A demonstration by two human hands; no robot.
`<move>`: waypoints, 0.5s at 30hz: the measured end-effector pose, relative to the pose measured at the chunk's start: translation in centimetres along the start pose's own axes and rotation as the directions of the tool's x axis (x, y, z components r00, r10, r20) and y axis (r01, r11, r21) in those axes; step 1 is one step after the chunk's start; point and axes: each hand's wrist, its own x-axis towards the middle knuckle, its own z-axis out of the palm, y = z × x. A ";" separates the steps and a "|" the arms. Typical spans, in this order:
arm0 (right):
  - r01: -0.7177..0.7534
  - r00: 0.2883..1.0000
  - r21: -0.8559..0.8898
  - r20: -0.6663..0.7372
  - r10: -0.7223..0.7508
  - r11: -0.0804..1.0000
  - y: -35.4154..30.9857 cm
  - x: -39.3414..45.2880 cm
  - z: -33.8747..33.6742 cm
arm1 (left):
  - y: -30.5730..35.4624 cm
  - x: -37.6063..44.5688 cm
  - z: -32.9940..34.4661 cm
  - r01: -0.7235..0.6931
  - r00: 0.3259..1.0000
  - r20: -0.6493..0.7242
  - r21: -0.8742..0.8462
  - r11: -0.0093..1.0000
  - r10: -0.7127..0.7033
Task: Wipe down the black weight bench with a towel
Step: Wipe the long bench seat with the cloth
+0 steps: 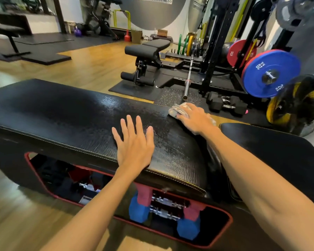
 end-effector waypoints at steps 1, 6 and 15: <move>-0.003 1.000 -0.016 0.002 0.003 1.000 -0.1 -0.3 -0.1 | 0.0 0.0 0.0 0.005 1.000 -0.001 -0.003 1.000 -0.005; 0.067 0.997 -0.061 0.032 -0.065 0.996 -1.5 -2.7 -0.9 | 0.2 0.0 -0.2 0.015 1.000 -0.019 -0.023 1.000 -0.015; 0.200 0.979 -0.045 0.048 -0.198 0.979 -5.2 -12.4 -1.2 | -0.4 0.2 0.2 0.015 0.999 -0.043 0.052 0.999 -0.012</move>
